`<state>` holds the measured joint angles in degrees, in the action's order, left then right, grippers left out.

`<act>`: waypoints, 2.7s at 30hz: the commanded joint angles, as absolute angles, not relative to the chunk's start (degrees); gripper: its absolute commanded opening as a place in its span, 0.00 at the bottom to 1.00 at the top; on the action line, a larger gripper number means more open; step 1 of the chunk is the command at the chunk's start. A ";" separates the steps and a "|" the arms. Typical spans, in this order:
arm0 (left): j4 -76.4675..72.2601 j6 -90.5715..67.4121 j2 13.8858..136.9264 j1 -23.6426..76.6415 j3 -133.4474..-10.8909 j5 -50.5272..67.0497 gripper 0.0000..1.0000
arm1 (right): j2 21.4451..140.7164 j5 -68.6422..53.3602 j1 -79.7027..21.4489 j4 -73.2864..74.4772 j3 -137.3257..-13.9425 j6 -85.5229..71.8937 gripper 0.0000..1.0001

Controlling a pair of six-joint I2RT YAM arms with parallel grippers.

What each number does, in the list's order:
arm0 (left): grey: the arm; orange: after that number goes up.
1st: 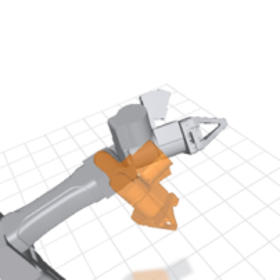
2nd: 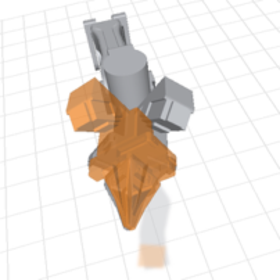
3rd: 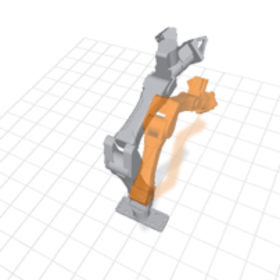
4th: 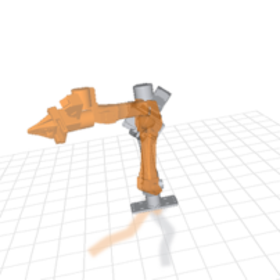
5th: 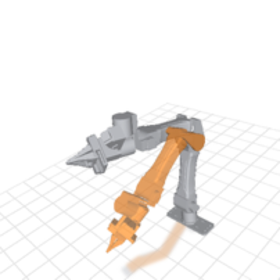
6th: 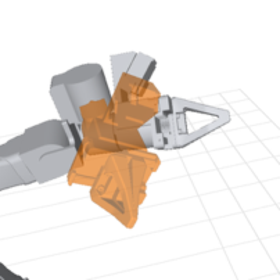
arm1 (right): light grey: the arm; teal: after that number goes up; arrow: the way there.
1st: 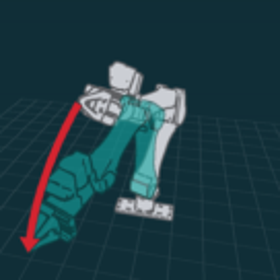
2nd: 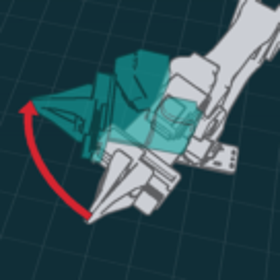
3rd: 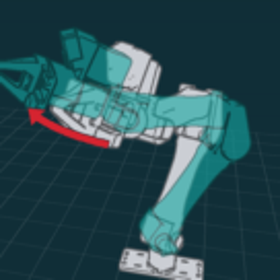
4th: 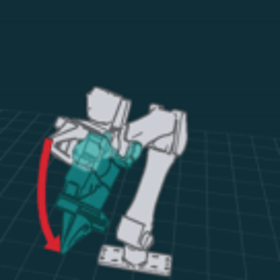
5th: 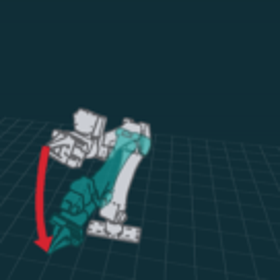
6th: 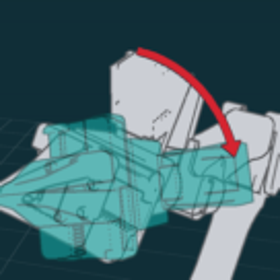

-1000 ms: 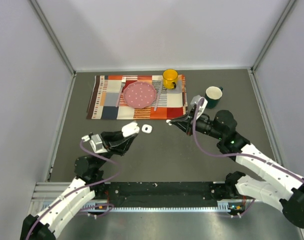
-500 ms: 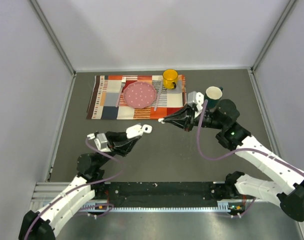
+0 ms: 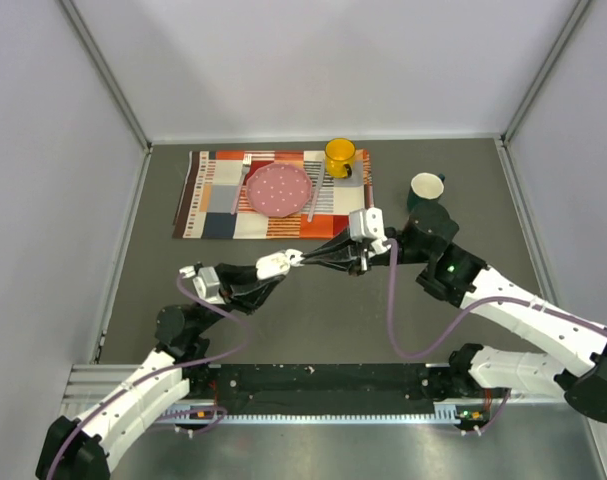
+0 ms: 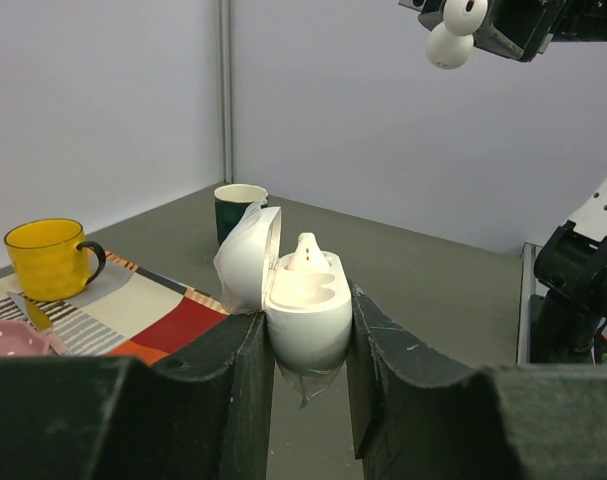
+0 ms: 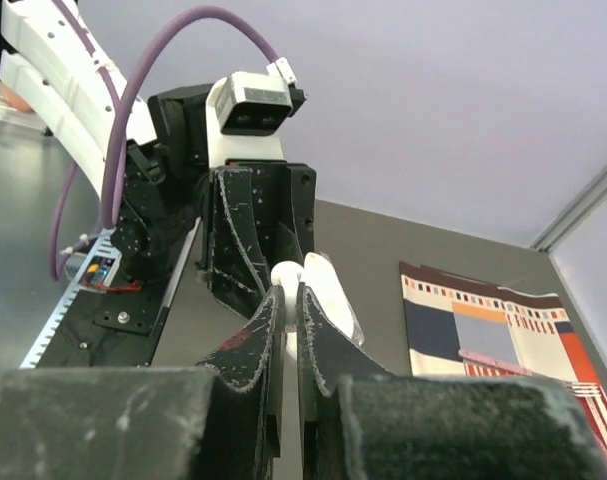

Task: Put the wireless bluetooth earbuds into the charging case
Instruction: Place the earbud in the charging case.

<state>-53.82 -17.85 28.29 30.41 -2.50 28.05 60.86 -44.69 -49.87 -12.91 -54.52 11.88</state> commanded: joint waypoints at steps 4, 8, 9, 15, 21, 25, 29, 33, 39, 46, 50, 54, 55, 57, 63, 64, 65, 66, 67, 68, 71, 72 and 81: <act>-57.92 -16.44 29.09 30.15 2.99 30.41 0.00 | 63.10 -41.75 -53.61 -12.04 -57.83 17.04 0.00; -58.36 -16.26 29.97 30.15 2.46 31.64 0.00 | 65.74 -38.33 -56.42 -10.29 -58.88 20.29 0.00; -58.45 -16.26 30.23 30.15 2.29 32.25 0.00 | 66.79 -37.97 -57.12 -9.50 -59.23 20.91 0.00; -58.97 -16.26 31.03 30.15 1.41 35.24 0.00 | 69.25 -37.27 -58.18 -8.27 -60.20 23.73 0.00; -58.97 -16.44 30.94 30.06 1.14 36.74 0.00 | 70.93 -36.13 -58.80 -4.92 -61.43 26.01 0.00; -58.97 -16.70 31.38 30.15 0.88 37.53 0.00 | 71.63 -35.77 -59.06 -4.40 -61.61 26.72 0.00; -59.06 -16.87 31.46 30.15 0.88 37.79 0.00 | 72.07 -35.07 -59.50 -3.52 -61.87 27.51 0.00; -59.06 -16.87 31.55 30.15 0.88 37.88 0.00 | 72.42 -35.24 -59.59 -3.08 -61.87 27.77 0.00; -59.15 -16.87 31.47 30.15 1.14 37.62 0.00 | 73.04 -35.86 -59.85 -2.99 -61.96 27.51 0.00; -59.15 -16.96 31.03 30.15 1.32 37.18 0.00 | 73.83 -35.95 -60.29 -2.29 -61.88 27.33 0.00; -59.15 -16.87 30.94 30.15 1.41 37.00 0.00 | 74.18 -35.69 -60.56 -1.67 -61.87 27.42 0.00; -59.06 -16.87 30.41 30.15 1.49 36.74 0.00 | 74.44 -34.11 -60.82 -0.18 -62.40 27.86 0.00; -58.89 -16.87 30.32 30.15 1.58 36.65 0.00 | 74.44 -33.14 -60.91 -0.09 -62.58 28.12 0.00; -58.54 -16.70 29.97 30.15 1.49 36.47 0.00 | 74.53 -32.35 -61.08 1.48 -62.58 28.47 0.03; -58.18 -16.61 29.53 30.15 1.58 36.21 0.00 | 74.27 -30.41 -61.43 2.11 -62.75 28.56 0.11; -58.01 -16.61 29.53 30.15 1.67 36.12 0.00 | 74.18 -30.06 -61.35 2.02 -62.75 28.56 0.11; -57.92 -16.52 29.36 30.15 1.58 36.12 0.00 | 74.18 -29.88 -61.35 2.02 -62.75 28.65 0.12; -57.92 -16.52 29.36 30.15 1.50 36.04 0.00 | 73.92 -29.80 -61.43 1.93 -62.75 28.57 0.14; -57.92 -16.44 29.27 30.15 1.49 36.12 0.00 | 73.74 -29.45 -61.44 1.85 -62.75 28.56 0.15; -57.75 -16.52 29.18 30.15 1.58 36.04 0.00 | 73.57 -29.27 -61.44 1.41 -62.67 28.56 0.15; -57.66 -16.61 29.18 30.15 1.58 35.95 0.00 | 72.95 -28.65 -61.52 0.62 -62.49 28.65 0.19; -57.57 -16.61 29.18 30.15 1.50 35.95 0.00 | 72.78 -28.39 -61.44 0.44 -62.32 28.48 0.19; -57.39 -16.70 28.92 30.15 1.67 35.86 0.00 | 72.77 -31.19 -61.44 -0.18 -63.19 27.07 0.00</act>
